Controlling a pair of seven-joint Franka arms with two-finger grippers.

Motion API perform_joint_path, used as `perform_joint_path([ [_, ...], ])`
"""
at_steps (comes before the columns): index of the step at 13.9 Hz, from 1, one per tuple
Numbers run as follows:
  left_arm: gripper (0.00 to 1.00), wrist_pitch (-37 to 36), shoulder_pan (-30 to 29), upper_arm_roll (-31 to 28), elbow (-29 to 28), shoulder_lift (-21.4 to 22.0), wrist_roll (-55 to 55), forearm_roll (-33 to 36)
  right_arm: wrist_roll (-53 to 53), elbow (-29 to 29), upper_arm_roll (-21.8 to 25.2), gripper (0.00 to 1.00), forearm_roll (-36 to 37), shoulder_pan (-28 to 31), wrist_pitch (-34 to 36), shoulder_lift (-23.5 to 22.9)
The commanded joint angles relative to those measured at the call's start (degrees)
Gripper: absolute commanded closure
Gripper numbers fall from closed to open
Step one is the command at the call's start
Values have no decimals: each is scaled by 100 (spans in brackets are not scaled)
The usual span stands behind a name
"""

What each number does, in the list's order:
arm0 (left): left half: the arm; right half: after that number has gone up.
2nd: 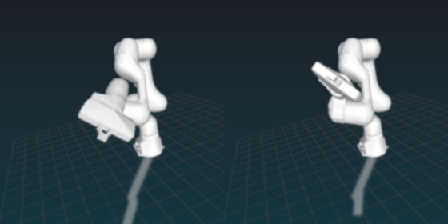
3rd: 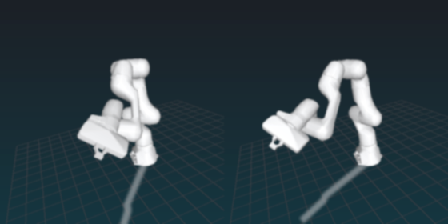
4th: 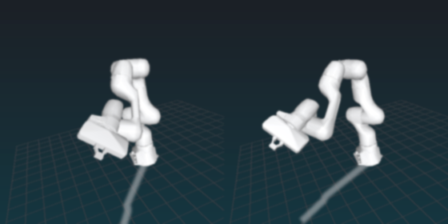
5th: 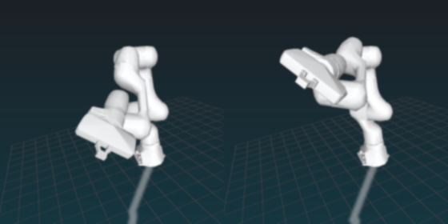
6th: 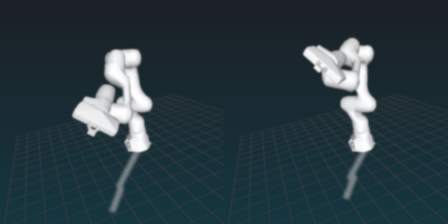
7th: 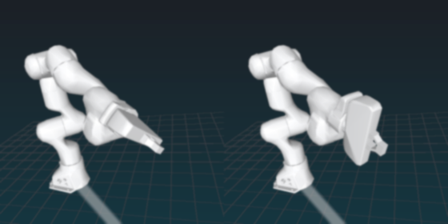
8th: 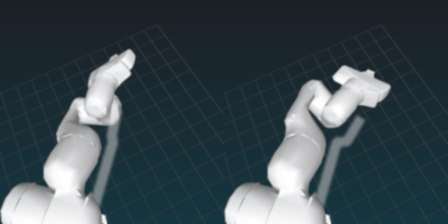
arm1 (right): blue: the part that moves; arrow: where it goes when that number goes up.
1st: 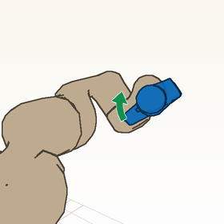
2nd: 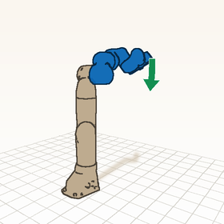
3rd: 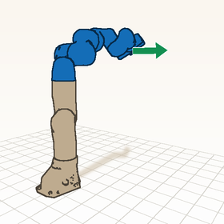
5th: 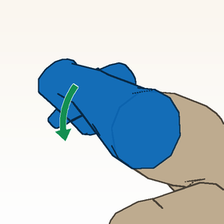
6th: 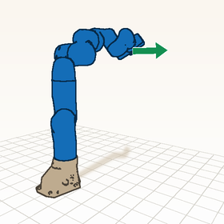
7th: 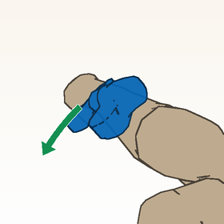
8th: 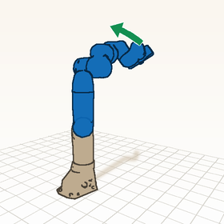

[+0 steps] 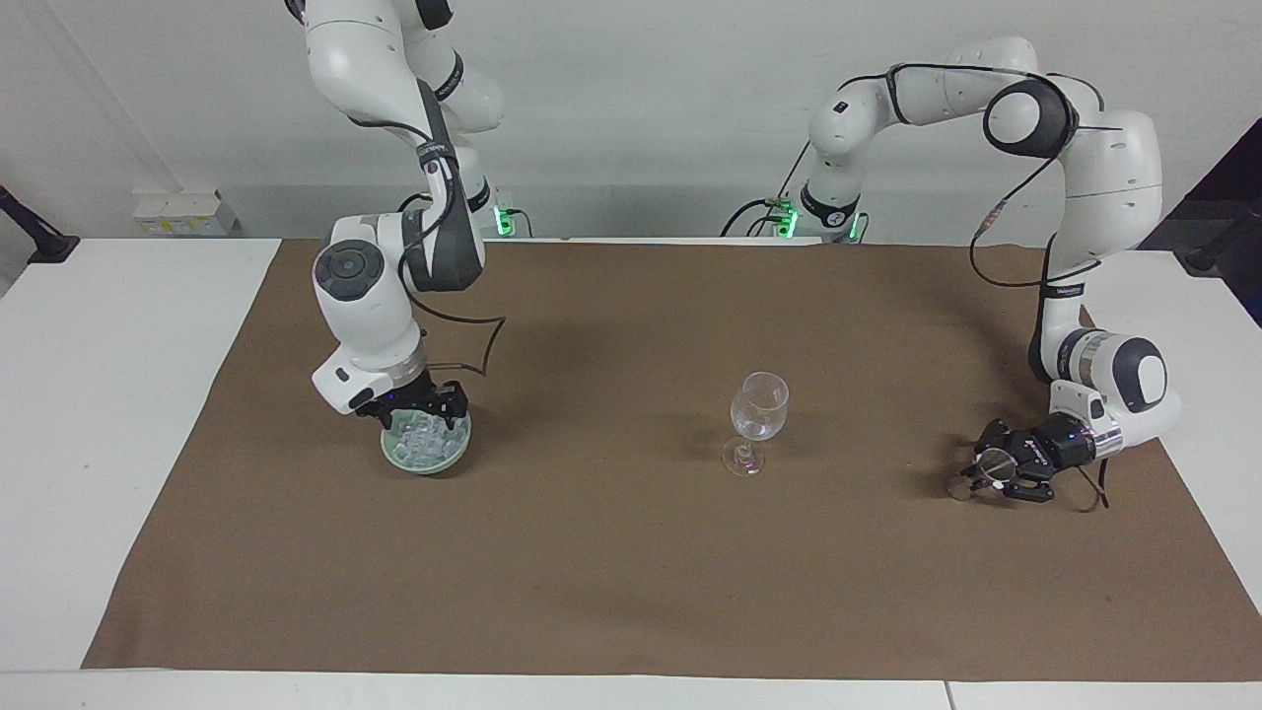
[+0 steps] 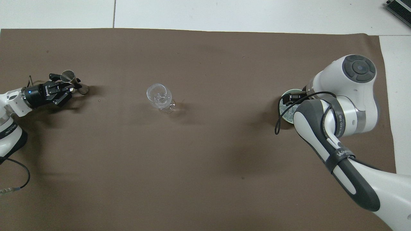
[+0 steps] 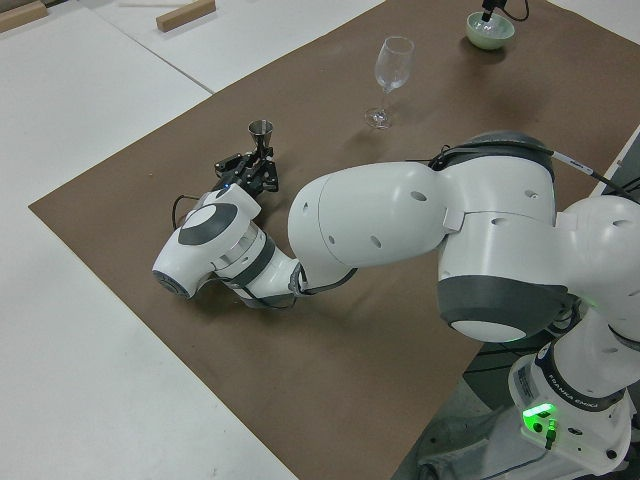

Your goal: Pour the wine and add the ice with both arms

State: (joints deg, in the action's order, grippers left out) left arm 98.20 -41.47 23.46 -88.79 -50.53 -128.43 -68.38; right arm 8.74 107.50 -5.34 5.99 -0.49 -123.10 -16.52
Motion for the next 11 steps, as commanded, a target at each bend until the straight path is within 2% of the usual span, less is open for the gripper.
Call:
perform_joint_path([
  [1, 100, 252, 51, 80, 64, -54, -95, -228, 163, 210, -29, 8, 174, 75, -292, 88],
  [11, 100, 411, 95, 212, 64, -177, -42, -317, 207, 351, -29, 19, 174, 119, -442, 18],
])
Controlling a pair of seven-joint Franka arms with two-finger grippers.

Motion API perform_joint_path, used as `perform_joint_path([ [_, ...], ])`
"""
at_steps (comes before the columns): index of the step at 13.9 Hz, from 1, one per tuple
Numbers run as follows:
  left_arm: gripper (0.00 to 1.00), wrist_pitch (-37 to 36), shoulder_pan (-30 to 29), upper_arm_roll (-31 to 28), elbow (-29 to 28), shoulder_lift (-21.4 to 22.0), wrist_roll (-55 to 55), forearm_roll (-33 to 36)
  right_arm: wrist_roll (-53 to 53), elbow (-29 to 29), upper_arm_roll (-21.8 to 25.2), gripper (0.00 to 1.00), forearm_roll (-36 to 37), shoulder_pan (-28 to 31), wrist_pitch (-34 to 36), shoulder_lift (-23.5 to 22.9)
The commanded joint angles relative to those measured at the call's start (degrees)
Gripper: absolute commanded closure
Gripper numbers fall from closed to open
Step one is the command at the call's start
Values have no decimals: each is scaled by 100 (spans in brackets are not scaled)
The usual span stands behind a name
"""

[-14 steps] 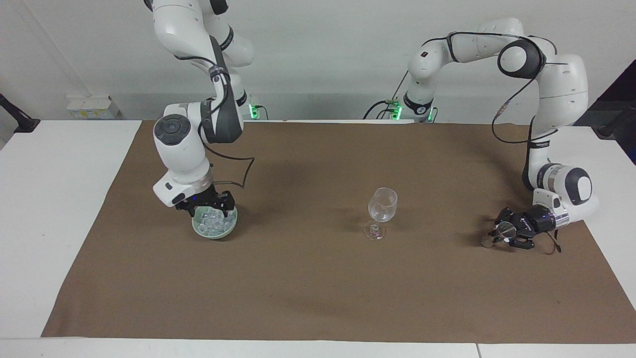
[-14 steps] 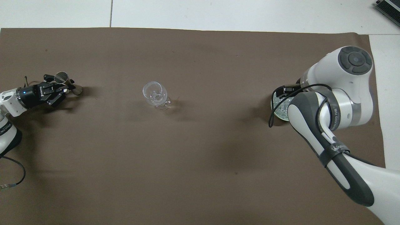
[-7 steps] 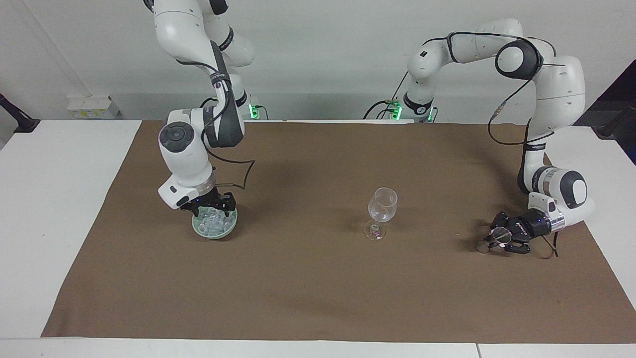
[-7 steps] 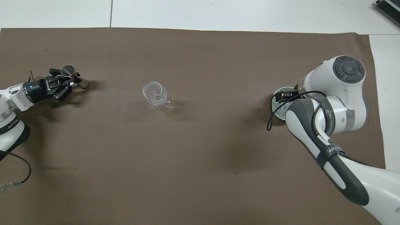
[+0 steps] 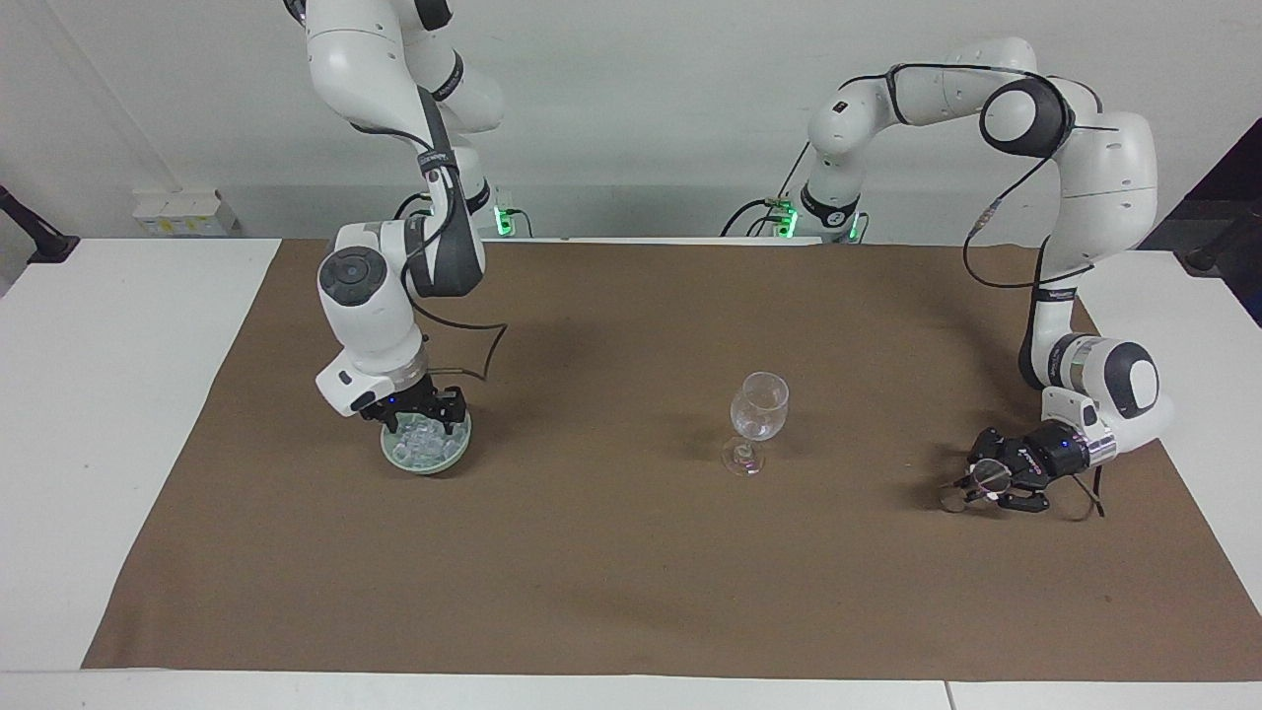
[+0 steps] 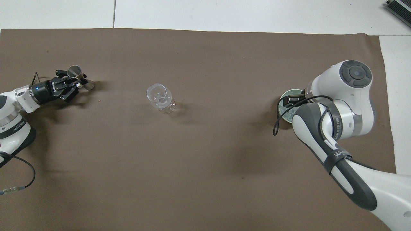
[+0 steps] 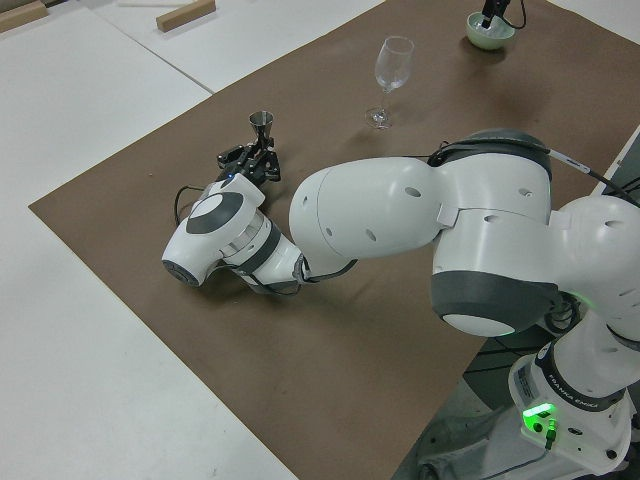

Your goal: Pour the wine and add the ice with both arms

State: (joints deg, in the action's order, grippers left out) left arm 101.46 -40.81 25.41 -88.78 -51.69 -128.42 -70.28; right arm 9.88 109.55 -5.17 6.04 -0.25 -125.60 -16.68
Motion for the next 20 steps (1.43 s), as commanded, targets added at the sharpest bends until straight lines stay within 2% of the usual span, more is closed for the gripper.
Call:
perform_joint_path([
  [1, 97, 85, 21, 16, 72, -60, -42, -126, 110, 163, -45, 19, 170, 95, -219, 42],
  [3, 75, 67, 21, 16, 72, -17, -34, -117, 146, 181, -45, 19, 170, 95, -245, 34],
  [5, 48, 15, 21, -10, 72, 36, -7, -117, 146, 181, -45, 19, 170, 95, -245, 34],
  [6, 40, -3, 21, -19, 72, 54, 10, -100, 154, 181, -45, 19, 170, 86, -245, 34],
  [8, 33, -30, 12, -28, 72, 124, 45, -65, 111, 181, -45, 22, 170, 86, -236, 34],
  [9, 32, -38, -5, -36, 72, 142, 45, -30, 102, 181, -45, 30, 170, 95, -228, 34],
  [13, 31, -275, -23, -255, 72, 352, 45, 295, 84, 93, -45, 82, 170, 95, -166, 34],
  [15, 30, -608, 30, -361, 237, 414, 80, 741, 93, 75, -45, 100, 170, 86, -149, 51],
  [17, 30, -715, 74, -449, 326, 607, 517, 1383, 76, 14, -45, 100, 170, 69, -96, 138],
  [20, 30, -864, 91, -449, 318, 870, 1326, 1823, 128, -336, -54, 100, 74, -1, 438, 393],
])
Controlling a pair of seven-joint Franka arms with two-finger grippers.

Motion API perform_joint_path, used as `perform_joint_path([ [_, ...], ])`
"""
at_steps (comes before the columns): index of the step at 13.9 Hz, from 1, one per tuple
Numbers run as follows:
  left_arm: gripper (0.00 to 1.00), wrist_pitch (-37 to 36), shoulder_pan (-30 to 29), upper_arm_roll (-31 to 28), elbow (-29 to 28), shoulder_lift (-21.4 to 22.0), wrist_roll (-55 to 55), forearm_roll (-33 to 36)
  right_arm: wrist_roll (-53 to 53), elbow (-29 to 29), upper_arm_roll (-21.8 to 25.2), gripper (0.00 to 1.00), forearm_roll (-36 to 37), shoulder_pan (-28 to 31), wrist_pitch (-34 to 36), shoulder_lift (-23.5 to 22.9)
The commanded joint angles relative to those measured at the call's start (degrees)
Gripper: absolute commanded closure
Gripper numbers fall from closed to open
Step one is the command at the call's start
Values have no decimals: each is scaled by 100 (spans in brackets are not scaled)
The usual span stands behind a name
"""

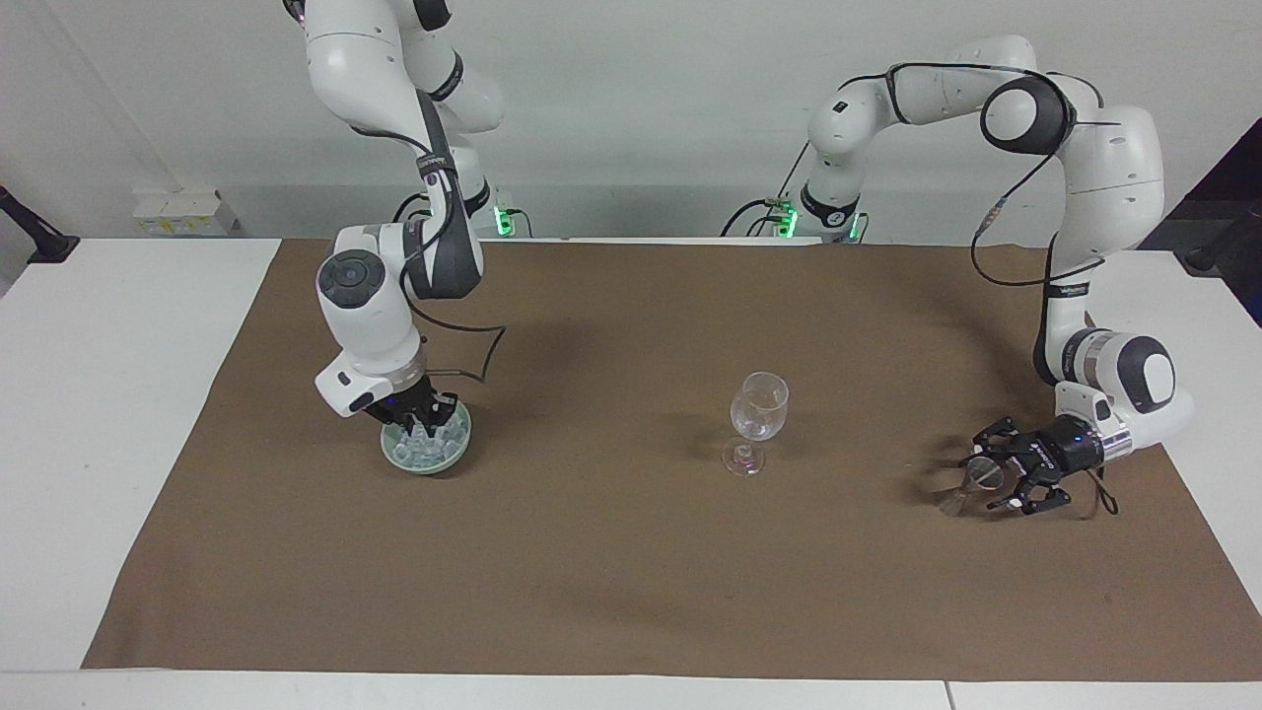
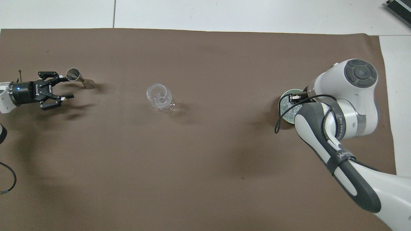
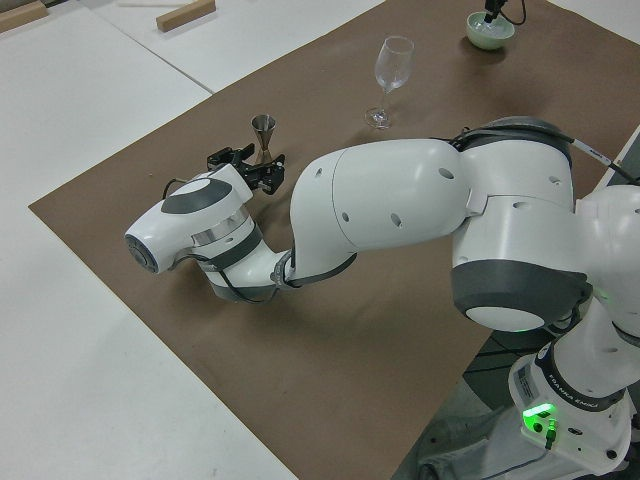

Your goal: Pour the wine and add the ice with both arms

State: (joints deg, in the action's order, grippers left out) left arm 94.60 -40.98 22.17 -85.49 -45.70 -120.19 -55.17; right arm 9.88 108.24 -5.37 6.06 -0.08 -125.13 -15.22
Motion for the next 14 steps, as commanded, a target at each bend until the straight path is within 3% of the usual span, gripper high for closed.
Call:
perform_joint_path([
  [1, 30, -205, 99, -117, 14, 368, 810, 549, 146, -355, -52, 100, 62, -28, 636, 334],
  [5, 30, -170, 274, -125, 313, 1105, 1812, 1244, 295, -857, -219, 100, -87, -36, 1569, 756],
  [8, 30, -118, 564, -134, 287, 1817, 3295, 1981, 295, -936, -281, 100, -167, -28, 2008, 1265],
  [14, 30, 93, 1293, -143, 393, 2564, 5405, 3036, 207, -1287, -96, 100, -421, 69, 2509, 1557],
])
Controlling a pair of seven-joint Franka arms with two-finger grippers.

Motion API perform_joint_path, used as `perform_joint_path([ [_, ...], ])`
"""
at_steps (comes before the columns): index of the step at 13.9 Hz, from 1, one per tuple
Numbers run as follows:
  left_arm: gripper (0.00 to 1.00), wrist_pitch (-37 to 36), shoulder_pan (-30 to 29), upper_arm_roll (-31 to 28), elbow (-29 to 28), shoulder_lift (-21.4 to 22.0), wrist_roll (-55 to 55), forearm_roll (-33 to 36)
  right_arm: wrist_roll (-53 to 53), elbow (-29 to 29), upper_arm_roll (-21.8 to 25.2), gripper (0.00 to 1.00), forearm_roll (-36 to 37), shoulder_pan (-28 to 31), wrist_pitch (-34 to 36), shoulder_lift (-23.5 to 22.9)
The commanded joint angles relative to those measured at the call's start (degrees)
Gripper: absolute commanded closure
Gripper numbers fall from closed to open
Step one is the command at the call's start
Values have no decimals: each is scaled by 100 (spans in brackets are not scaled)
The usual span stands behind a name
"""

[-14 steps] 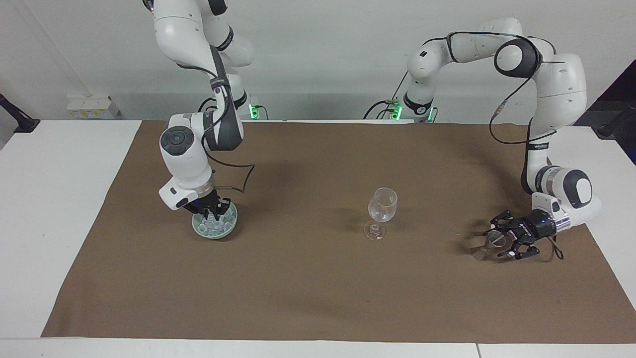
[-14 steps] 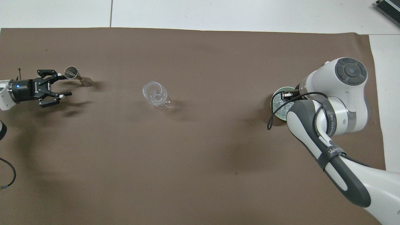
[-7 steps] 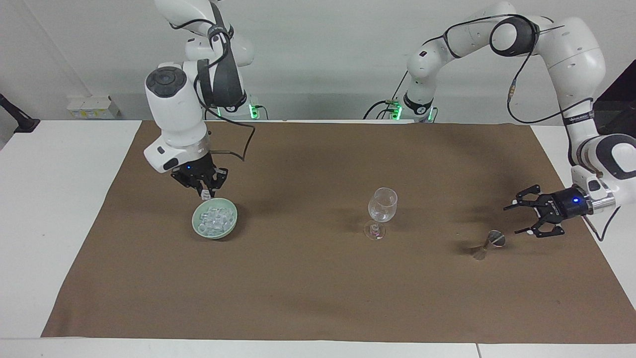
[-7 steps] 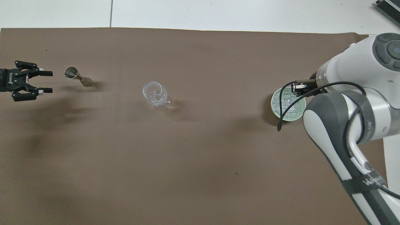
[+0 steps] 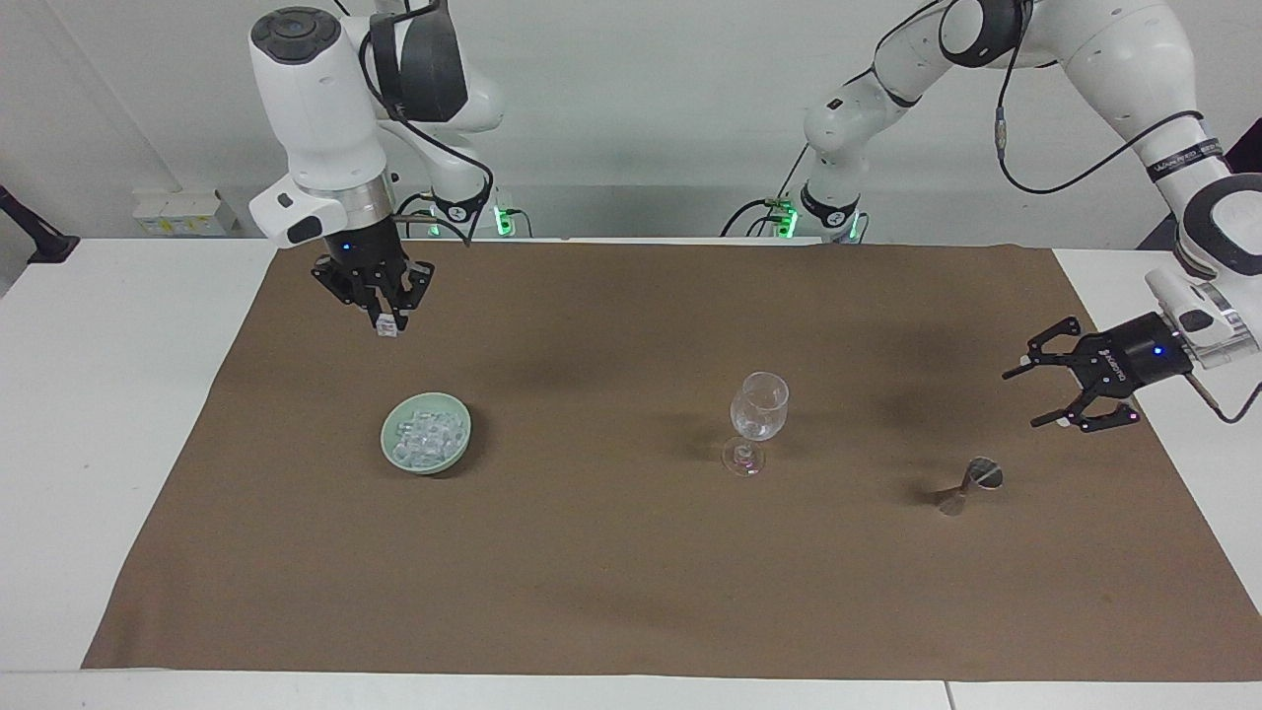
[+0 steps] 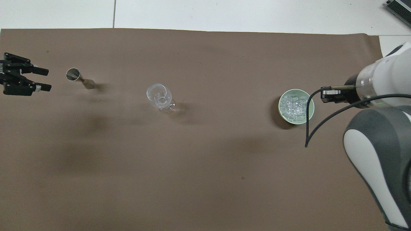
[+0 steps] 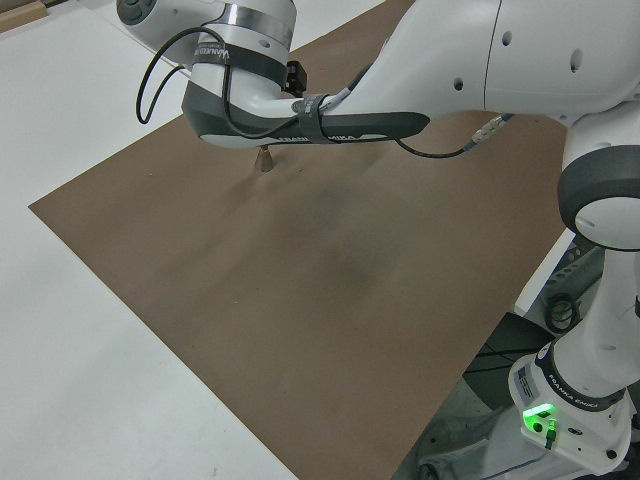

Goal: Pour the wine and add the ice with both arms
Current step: 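Carry the ice cube with the right gripper over the wine glass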

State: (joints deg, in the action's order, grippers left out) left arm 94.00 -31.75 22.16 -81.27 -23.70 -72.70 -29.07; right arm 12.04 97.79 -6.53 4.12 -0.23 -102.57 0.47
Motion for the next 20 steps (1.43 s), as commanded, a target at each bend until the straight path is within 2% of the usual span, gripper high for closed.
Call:
perform_joint_path([
  [1, 30, 197, 519, -142, -29, 557, 1139, 672, 17, -417, 20, 100, -453, 85, 377, -64],
  [3, 29, 241, 713, -134, -38, 866, 2210, 1164, 113, -568, -15, 100, -920, 15, 387, -152],
  [5, 24, 259, 889, -133, -47, 1033, 3047, 1673, 551, -638, -173, 100, -965, -204, 308, -153],
  [7, 23, 250, 1003, -125, -29, 1139, 3899, 2288, 1043, -752, -392, 100, -957, -424, 194, -275],
  [9, 21, 241, 1134, -90, -20, 1192, 4464, 2764, 1806, -1111, -560, 100, -939, -749, -16, -643],
  [11, 19, 197, 1267, -124, -29, 1297, 4763, 2862, 2309, -1646, -578, 100, -939, -1187, -245, -1135],
  [13, 19, 127, 1276, -99, -38, 1350, 5813, 3028, 3124, -2314, -569, 100, -878, -1741, -491, -1802],
  [15, 16, -13, 1346, -89, -55, 1394, 6607, 3143, 3602, -2790, -560, 100, -851, -2023, -693, -2269],
  [17, 14, -145, 1364, -81, -38, 1394, 7048, 3275, 3734, -2845, -569, 100, -851, -2173, -886, -2367],
  [20, 15, -294, 1522, -63, -38, 1438, 7207, 3416, 4103, -2915, -525, 100, -493, -2656, -1641, -2928],
])
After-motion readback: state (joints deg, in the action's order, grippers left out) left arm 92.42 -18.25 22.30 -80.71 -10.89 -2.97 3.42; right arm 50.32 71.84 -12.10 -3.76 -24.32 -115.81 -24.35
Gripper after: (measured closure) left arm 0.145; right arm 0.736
